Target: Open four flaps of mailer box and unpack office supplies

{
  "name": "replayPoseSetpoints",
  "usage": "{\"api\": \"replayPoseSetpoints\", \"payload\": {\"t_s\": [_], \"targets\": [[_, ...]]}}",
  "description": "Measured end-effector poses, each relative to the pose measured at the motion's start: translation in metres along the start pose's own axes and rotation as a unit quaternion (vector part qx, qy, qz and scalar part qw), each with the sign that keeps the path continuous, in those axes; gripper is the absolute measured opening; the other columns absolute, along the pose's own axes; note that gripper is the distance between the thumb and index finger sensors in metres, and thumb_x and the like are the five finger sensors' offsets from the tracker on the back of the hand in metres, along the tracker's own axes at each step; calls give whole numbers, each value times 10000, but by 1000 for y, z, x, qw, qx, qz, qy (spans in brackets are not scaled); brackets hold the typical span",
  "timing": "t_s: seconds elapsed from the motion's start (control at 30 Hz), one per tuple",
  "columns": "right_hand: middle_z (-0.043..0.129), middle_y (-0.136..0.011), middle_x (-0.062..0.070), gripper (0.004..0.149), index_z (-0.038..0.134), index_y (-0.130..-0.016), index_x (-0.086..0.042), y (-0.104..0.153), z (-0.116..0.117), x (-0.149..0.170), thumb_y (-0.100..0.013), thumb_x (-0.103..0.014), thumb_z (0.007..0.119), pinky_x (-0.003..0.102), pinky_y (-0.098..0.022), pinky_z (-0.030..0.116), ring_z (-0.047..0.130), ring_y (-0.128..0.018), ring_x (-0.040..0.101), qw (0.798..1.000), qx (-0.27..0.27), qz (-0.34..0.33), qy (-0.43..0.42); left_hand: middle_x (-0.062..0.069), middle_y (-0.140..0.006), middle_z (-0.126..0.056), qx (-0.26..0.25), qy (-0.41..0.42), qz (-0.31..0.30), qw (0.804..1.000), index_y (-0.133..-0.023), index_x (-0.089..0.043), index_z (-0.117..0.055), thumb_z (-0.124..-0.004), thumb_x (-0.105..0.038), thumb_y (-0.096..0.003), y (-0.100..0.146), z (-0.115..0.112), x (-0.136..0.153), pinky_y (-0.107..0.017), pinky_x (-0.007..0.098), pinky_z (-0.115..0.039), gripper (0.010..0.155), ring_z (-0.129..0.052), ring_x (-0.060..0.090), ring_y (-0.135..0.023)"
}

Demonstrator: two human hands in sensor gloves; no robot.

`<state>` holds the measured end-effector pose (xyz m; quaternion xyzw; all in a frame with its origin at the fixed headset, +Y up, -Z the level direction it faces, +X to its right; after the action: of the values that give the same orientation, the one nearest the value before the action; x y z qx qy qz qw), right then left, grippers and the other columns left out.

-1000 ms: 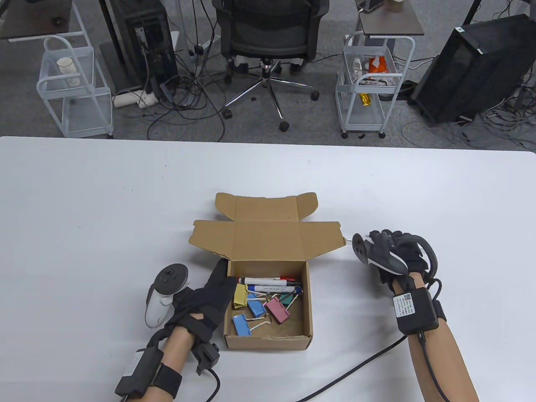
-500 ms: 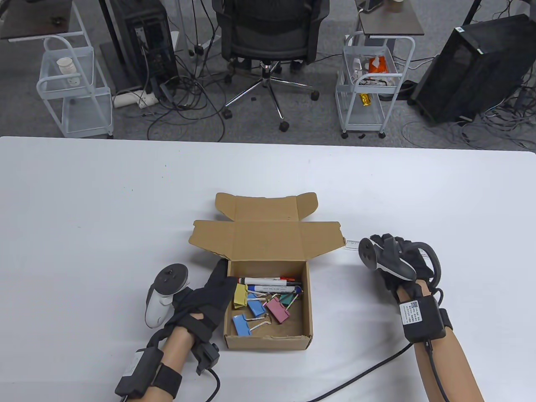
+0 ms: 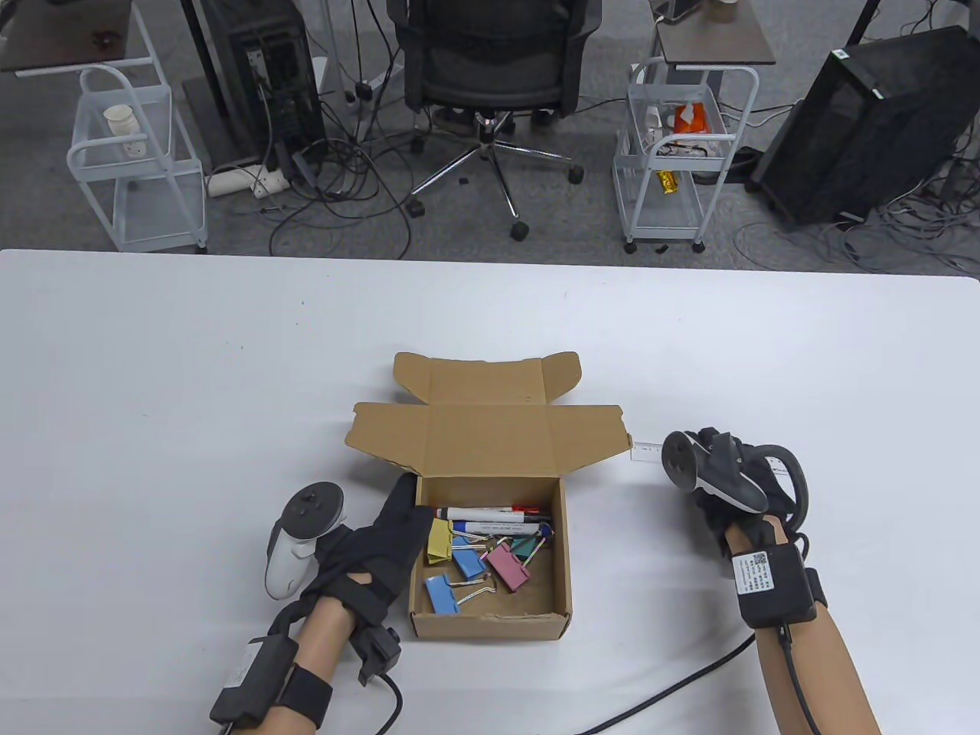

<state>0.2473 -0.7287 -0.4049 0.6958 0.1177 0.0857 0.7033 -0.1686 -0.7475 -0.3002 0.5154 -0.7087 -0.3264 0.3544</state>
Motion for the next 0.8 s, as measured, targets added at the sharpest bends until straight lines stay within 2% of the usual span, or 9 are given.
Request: {"api": "replayPoseSetpoints", "payload": {"t_s": [0.13,0.3,0.6,0.8], "targets": [[746,-1126,75,532,644,-1060,-250,6,-6,3,-560,-391,759,575,-741,709,816,-1000,371,999,-14,11,-31,269,-1226,-39,2,3,-1,1000,-1144,-123,-41,-549,-518,-623,0,0,0,-800,642,-382,827,-131,558,-1135],[607,-1194,148,614,545,-1115,-191,24,-35,10,-575,-440,698,625,-763,597,650,-1065,447,996,0,8,-90,270,-1224,-32,3,4,-1,1000,-1142,-123,-36,-547,-519,-623,0,0,0,-799,642,-373,829,-117,558,-1131],[582,-1202,190,644,517,-1128,-158,69,-99,2,-581,-457,676,632,-759,581,623,-1065,479,986,54,-35,-152,262,-1222,-8,12,5,-2,1000,-1137,-131,-17,-523,-532,-620,-1,-1,2,-805,633,-342,828,-74,542,-1127],[579,-1203,200,642,518,-1131,-159,98,-137,-11,-586,-462,670,634,-758,575,609,-1067,487,980,69,-67,-174,271,-1219,-4,13,7,-3,1000,-1135,-124,-6,-524,-523,-620,-1,-1,1,-800,641,-339,833,-71,549,-1123]]}}
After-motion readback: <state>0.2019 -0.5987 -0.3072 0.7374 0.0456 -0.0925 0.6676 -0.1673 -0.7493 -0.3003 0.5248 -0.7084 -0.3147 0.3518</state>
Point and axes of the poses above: the tracker on the back of each hand, its own x axis roughly to the little-finger side, its own y axis roughly from the fingertips to the wrist, z = x × y, the point moved 2 cm from there along -y, roughly from the wrist to the fingertips
